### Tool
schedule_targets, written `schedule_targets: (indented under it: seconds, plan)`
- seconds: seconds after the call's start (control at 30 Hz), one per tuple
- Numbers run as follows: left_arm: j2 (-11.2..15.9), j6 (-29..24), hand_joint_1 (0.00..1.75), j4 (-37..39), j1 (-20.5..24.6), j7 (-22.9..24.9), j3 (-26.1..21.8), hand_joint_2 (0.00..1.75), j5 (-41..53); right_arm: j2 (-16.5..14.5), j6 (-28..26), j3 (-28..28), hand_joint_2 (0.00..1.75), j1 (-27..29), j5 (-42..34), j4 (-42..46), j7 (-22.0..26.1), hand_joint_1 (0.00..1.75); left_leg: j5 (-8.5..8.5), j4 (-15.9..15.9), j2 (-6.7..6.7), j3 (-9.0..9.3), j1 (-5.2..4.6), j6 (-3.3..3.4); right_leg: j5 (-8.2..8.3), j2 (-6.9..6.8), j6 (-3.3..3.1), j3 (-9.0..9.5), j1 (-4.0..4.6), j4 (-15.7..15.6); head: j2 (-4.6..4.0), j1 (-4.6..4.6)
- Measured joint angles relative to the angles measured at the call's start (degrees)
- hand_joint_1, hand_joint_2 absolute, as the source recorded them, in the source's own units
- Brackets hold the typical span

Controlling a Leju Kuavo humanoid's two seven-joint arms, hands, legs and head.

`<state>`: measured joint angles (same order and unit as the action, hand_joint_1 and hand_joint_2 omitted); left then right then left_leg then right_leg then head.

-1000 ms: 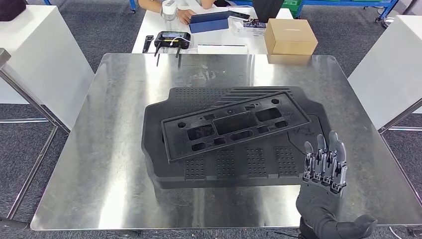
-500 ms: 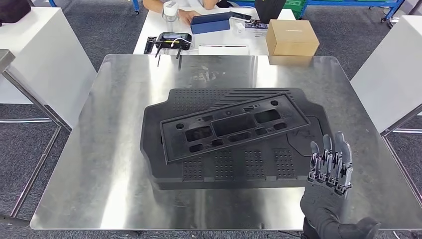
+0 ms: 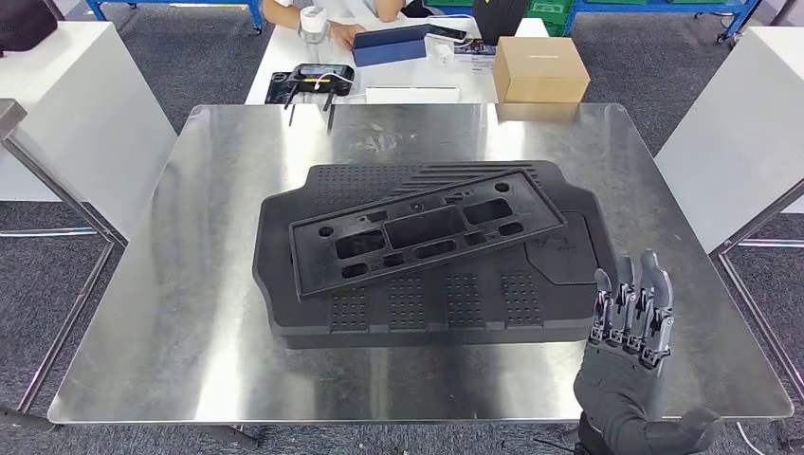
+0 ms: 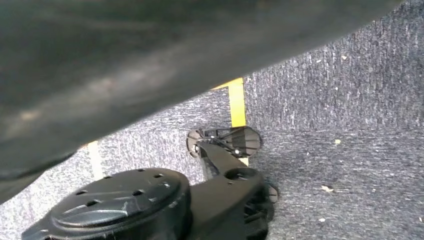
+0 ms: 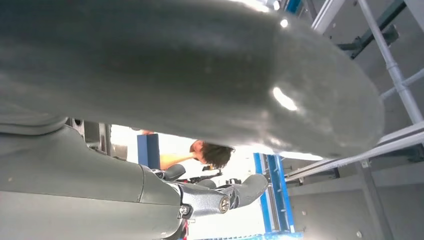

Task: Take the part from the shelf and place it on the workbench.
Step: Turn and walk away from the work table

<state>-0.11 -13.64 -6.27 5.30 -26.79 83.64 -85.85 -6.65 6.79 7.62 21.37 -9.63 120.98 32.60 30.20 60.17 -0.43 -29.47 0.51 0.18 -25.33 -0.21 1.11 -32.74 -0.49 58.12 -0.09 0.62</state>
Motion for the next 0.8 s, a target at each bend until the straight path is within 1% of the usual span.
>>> schedule_targets:
  seconds: [0.03, 0.07, 0.1, 0.13, 0.17, 0.2, 0.23, 0.27, 0.3, 0.33, 0.37, 0.4, 0.43, 0.47, 0.5, 0.53, 0.57, 0.6, 0.63, 0.67, 0.7, 0.73, 0.77, 0.8]
  plan:
    - [-0.04, 0.03, 0.00, 0.00, 0.01, -0.01, -0.01, 0.00, 0.00, -0.01, -0.02, -0.01, 0.00, 0.00, 0.01, 0.01, -0.03, 0.00, -0.06, -0.76, -0.07, 0.21, -0.21, 0.23, 0.23, 0.00, 0.34, -0.18, 0.06, 0.04, 0.00, -0.05]
    - [-0.05, 0.06, 0.00, 0.00, 0.00, -0.02, -0.01, 0.00, 0.00, -0.02, -0.04, -0.01, 0.00, 0.01, 0.01, 0.01, -0.05, 0.00, -0.43, -0.82, -0.13, -0.09, -0.43, 0.59, 0.52, 0.01, 0.76, -0.30, 0.04, 0.01, 0.00, -0.13]
    - [-0.10, 0.07, 0.00, 0.00, 0.01, -0.04, -0.02, 0.00, 0.00, -0.03, -0.07, -0.02, 0.00, 0.02, 0.01, 0.01, -0.07, 0.00, -0.74, -1.04, -0.06, -0.44, -0.42, 1.03, 0.61, 0.04, 1.12, -0.52, -0.04, 0.09, 0.00, -0.15]
    - [-0.12, 0.08, 0.00, 0.00, 0.04, -0.05, -0.02, 0.00, 0.00, -0.03, -0.11, -0.02, 0.00, 0.03, 0.01, 0.01, -0.08, 0.00, -1.16, -1.21, 0.02, -0.83, -0.41, 1.52, 0.19, 0.09, 1.35, -1.00, -0.11, 0.52, 0.00, -0.15]
    - [-0.12, 0.08, 0.00, 0.01, 0.07, -0.07, -0.03, 0.00, 0.00, -0.02, -0.17, -0.02, 0.00, 0.03, 0.01, 0.01, -0.07, 0.00, -1.65, -1.40, 0.11, -1.31, -0.34, 2.10, -0.94, 0.15, 1.33, -1.71, -0.15, 1.76, 0.00, -0.29]
    - [-0.12, 0.08, 0.00, 0.01, 0.10, -0.08, -0.04, 0.00, -0.01, -0.02, -0.25, -0.02, 0.00, 0.02, 0.01, 0.01, -0.07, 0.00, -2.16, -1.54, 0.20, -1.91, -0.26, 2.57, -2.76, 0.20, 1.11, -2.76, -0.18, 4.07, 0.00, -0.40]
    - [-0.07, 0.07, 0.00, 0.02, 0.12, -0.09, -0.04, 0.00, -0.01, -0.02, -0.34, -0.02, 0.00, 0.02, 0.03, -0.01, -0.07, 0.00, -2.62, -1.53, 0.24, -2.56, -0.34, 2.84, -4.98, 0.22, 0.82, -4.03, -0.21, 7.33, 0.00, -0.53]
    - [-0.04, 0.06, 0.00, 0.02, 0.13, -0.09, -0.05, 0.00, -0.02, -0.01, -0.42, -0.01, 0.00, 0.01, 0.08, -0.03, -0.07, 0.00, -3.11, -1.52, 0.28, -3.25, -0.38, 3.02, -6.95, 0.22, 0.65, -5.16, -0.25, 10.93, 0.00, -0.66]
    - [-0.04, 0.05, 0.00, 0.02, 0.13, -0.09, -0.05, 0.00, -0.02, 0.00, -0.51, -0.01, 0.00, 0.01, 0.12, -0.08, -0.08, 0.00, -3.62, -1.50, 0.32, -3.99, -0.43, 3.03, -8.19, 0.22, 0.73, -5.84, -0.27, 13.88, 0.00, -0.65]
    - [-0.04, 0.05, 0.00, 0.02, 0.13, -0.08, -0.05, 0.00, -0.02, 0.01, -0.57, -0.01, 0.00, 0.01, 0.17, -0.13, -0.09, 0.00, -4.15, -1.49, 0.34, -4.72, -0.45, 3.01, -8.49, 0.22, 1.04, -5.73, -0.27, 15.32, 0.00, -0.67]
    - [-0.07, 0.06, 0.00, 0.01, 0.13, -0.08, -0.05, 0.00, -0.02, 0.02, -0.65, -0.02, 0.00, -0.02, 0.21, -0.18, -0.11, 0.00, -4.68, -1.47, 0.36, -5.35, -0.46, 2.94, -7.84, 0.21, 1.52, -4.56, -0.27, 14.63, 0.00, -0.68]
    - [-0.10, 0.06, 0.00, 0.01, 0.13, -0.08, -0.05, 0.00, -0.02, 0.03, -0.70, -0.02, 0.00, -0.06, 0.24, -0.21, -0.13, 0.00, -5.21, -1.46, 0.34, -5.94, -0.45, 2.84, -6.65, 0.21, 1.98, -2.37, -0.26, 11.95, 0.00, -0.67]
    - [-0.14, 0.07, 0.00, 0.00, 0.13, -0.07, -0.05, 0.00, -0.02, 0.03, -0.73, -0.02, 0.00, -0.11, 0.28, -0.22, -0.15, 0.00, -5.73, -1.44, 0.31, -6.41, -0.44, 2.68, -5.58, 0.20, 2.22, 0.58, -0.23, 7.80, 0.00, -0.69]
    - [-0.19, 0.07, 0.00, 0.00, 0.12, -0.07, -0.05, 0.00, -0.02, 0.03, -0.76, -0.02, 0.00, -0.20, 0.33, -0.22, -0.17, 0.00, -6.24, -1.40, 0.27, -6.82, -0.50, 2.42, -5.06, 0.19, 2.20, 3.63, -0.07, 3.24, 0.00, -0.68]
    - [-0.24, 0.07, 0.00, 0.00, 0.11, -0.05, -0.05, 0.00, -0.02, 0.03, -0.78, -0.02, 0.00, -0.26, 0.39, -0.23, -0.20, 0.00, -6.77, -1.46, 0.25, -7.10, -0.55, 2.10, -4.81, 0.19, 1.98, 5.74, 0.10, -0.08, 0.00, -0.62]
    - [-0.26, 0.07, 0.00, 0.00, 0.11, -0.04, -0.05, 0.00, -0.02, 0.03, -0.80, -0.03, 0.00, -0.34, 0.46, -0.23, -0.22, 0.00, -7.26, -1.52, 0.25, -7.25, -0.56, 1.74, -4.86, 0.21, 1.67, 6.86, 0.28, -2.17, 0.00, -0.63]
    - [-0.31, 0.06, 0.00, 0.00, 0.11, -0.03, -0.05, 0.00, -0.02, 0.04, -0.85, -0.05, 0.00, -0.39, 0.52, -0.24, -0.25, 0.00, -7.75, -1.65, 0.26, -7.31, -0.55, 1.35, -4.84, 0.24, 1.36, 7.00, 0.50, -2.87, 0.00, -0.61]
    - [-0.34, 0.03, 0.00, 0.01, 0.10, -0.02, -0.05, 0.00, -0.02, 0.05, -0.89, -0.07, 0.00, -0.39, 0.58, -0.25, -0.25, 0.00, -8.16, -1.81, 0.26, -7.32, -0.49, 0.96, -4.41, 0.24, 1.00, 6.55, 0.46, -2.82, 0.00, -0.59]
    - [-0.36, -0.01, 0.00, 0.01, 0.08, -0.01, -0.05, 0.00, -0.02, 0.05, -0.92, -0.09, 0.00, -0.44, 0.62, -0.26, -0.25, 0.00, -7.96, -1.64, 0.24, -7.50, -0.39, 0.63, -4.01, 0.17, 0.59, 6.22, 0.28, -2.99, 0.00, -0.62]
    - [-0.37, -0.04, 0.00, 0.01, 0.05, -0.01, -0.05, 0.00, -0.02, 0.04, -0.97, -0.11, 0.00, -0.44, 0.64, -0.27, -0.25, 0.00, -6.69, -0.82, 0.23, -7.82, -0.31, 0.31, -3.48, 0.09, 0.04, 5.87, 0.08, -3.13, 0.00, -0.53]
    - [-0.37, -0.08, 0.00, 0.01, 0.01, -0.01, -0.05, 0.00, -0.03, 0.03, -0.98, -0.14, 0.00, -0.43, 0.66, -0.29, -0.25, 0.00, -4.38, 0.97, 0.21, -8.32, -0.23, 0.02, -2.90, -0.01, -0.46, 5.45, -0.16, -3.29, 0.00, -0.45]
    - [-0.38, -0.09, 0.00, 0.00, 0.00, -0.01, -0.04, 0.00, -0.03, 0.03, -1.00, -0.17, 0.00, -0.43, 0.67, -0.31, -0.26, 0.00, -1.30, 3.93, 0.22, -9.03, -0.11, -0.24, -2.38, -0.12, -0.79, 4.93, -0.24, -3.31, 0.00, -0.38]
    - [-0.42, -0.09, 0.00, 0.00, -0.01, -0.02, -0.04, 0.00, -0.04, 0.03, -1.02, -0.20, 0.00, -0.40, 0.67, -0.34, -0.27, 0.00, 1.63, 7.60, 0.22, -9.75, -0.01, -0.52, -1.87, -0.17, -1.03, 4.34, -0.18, -3.28, 0.00, -0.32]
    - [-0.45, -0.09, 0.00, 0.00, -0.01, -0.02, -0.04, 0.00, -0.06, 0.03, -1.02, -0.22, 0.00, -0.38, 0.67, -0.37, -0.31, 0.00, 3.44, 11.09, 0.22, -10.27, 0.12, -0.76, -1.36, -0.21, -1.04, 3.76, -0.12, -3.23, 0.00, -0.32]
